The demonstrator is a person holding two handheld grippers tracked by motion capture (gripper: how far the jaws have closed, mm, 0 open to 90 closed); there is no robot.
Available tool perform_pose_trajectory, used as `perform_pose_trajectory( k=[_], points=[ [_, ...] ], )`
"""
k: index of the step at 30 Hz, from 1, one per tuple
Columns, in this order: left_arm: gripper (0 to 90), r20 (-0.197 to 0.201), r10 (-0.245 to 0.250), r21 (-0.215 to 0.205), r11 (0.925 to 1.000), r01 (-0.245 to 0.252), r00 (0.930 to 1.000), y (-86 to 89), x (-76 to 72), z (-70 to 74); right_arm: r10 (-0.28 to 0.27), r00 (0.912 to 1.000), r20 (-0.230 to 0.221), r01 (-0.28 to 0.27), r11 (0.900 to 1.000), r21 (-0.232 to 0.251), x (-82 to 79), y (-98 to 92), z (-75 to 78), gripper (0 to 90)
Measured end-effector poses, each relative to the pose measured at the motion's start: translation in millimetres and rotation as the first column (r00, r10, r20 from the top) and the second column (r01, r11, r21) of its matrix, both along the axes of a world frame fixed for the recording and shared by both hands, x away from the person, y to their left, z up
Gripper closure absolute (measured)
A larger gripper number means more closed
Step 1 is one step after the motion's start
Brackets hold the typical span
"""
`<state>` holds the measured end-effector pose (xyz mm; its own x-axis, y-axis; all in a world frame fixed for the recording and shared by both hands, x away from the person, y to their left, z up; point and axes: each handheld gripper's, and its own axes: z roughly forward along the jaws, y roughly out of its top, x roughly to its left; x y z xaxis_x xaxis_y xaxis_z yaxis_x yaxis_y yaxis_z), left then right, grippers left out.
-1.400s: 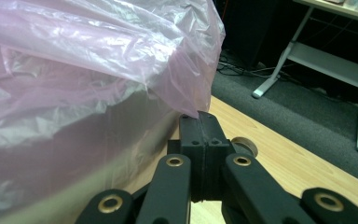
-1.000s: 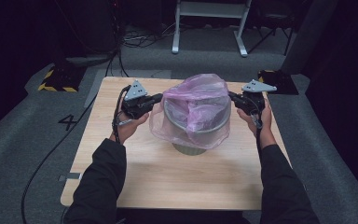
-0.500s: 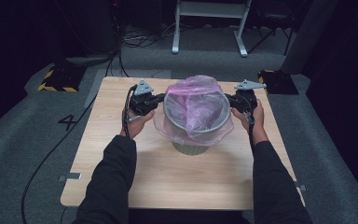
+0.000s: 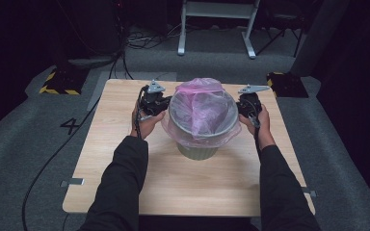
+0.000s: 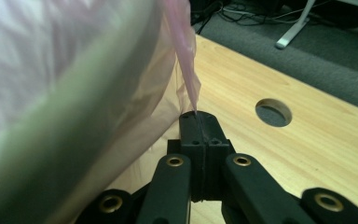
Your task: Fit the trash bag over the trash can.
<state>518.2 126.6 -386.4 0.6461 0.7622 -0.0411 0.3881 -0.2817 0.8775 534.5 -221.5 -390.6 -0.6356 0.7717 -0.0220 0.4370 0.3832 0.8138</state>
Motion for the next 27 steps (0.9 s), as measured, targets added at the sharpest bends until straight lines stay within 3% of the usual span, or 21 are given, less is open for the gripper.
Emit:
perform_pose_trajectory(
  k=[4,7,10,11,12,13,16,20,21,24,26,27],
  points=[
    [90.0,-0.041,0.007,0.033,0.9994,-0.006,0.9991,-3.2,5.9,-4.3,-0.013,0.999,-0.044,0.01,0.998,-0.054,3.8,-0.5,-11.3,90.0],
    [89.9,-0.057,-0.008,0.013,0.9999,0.008,0.9983,-3.7,6.9,-9.7,-0.008,0.9984,-0.056,0.007,1.0,-0.016,4.1,-4.4,-17.6,90.0],
    [89.9,-0.069,-0.008,0.011,0.9999,0.009,0.9976,-3.6,6.9,-13.0,-0.015,0.9985,-0.053,0.014,1.0,-0.012,2.3,-7.3,-20.3,90.0],
    [89.7,-0.069,-0.009,0.001,1.0,0.01,0.9976,-1.2,5.1,-14.7,-0.022,0.9992,-0.033,0.022,1.0,0.005,-1.6,-12.0,-20.4,89.1],
    [85.3,-0.048,-0.005,0.001,1.0,0.005,0.9988,0.7,2.9,-14.8,-0.024,0.9995,-0.021,0.025,1.0,0.016,-3.8,-14.4,-19.8,87.2],
    [73.4,-0.042,-0.003,0.001,1.0,0.003,0.9991,3.0,0.8,-14.8,-0.022,0.9997,-0.007,0.023,0.999,0.034,-7.3,-17.9,-18.7,84.6],
    [67.2,-0.021,0.001,0.004,1.0,-0.001,0.9998,14.7,-7.5,-14.5,-0.02,0.999,0.04,0.018,0.999,0.046,-19.4,-29.1,-14.6,79.1],
    [46.8,-0.012,-0.006,-0.029,0.9996,0.006,0.9999,27.1,-16.2,-13.4,-0.005,0.9964,0.085,0.0,0.998,0.069,-35.4,-42.6,-9.1,72.0],
    [40.9,-0.007,-0.01,-0.047,0.9989,0.01,0.9999,34.2,-25.0,-12.8,0.019,0.9929,0.117,-0.029,0.996,0.086,-46.8,-50.1,-4.9,65.3],
    [32.4,0.025,-0.046,-0.052,0.9975,0.047,0.9986,42.2,-40.7,-10.7,0.065,0.9865,0.15,-0.08,0.992,0.1,-62.6,-57.4,-0.2,54.3],
    [29.5,0.036,-0.062,-0.049,0.9968,0.064,0.9974,43.6,-46.4,-9.7,0.081,0.9842,0.157,-0.097,0.991,0.096,-66.9,-58.5,0.7,52.1],
    [27.3,0.057,-0.088,-0.034,0.9954,0.09,0.9945,45.0,-59.2,-7.8,0.133,0.9763,0.171,-0.146,0.987,0.067,-79.9,-59.0,1.7,44.1]
  ],
)
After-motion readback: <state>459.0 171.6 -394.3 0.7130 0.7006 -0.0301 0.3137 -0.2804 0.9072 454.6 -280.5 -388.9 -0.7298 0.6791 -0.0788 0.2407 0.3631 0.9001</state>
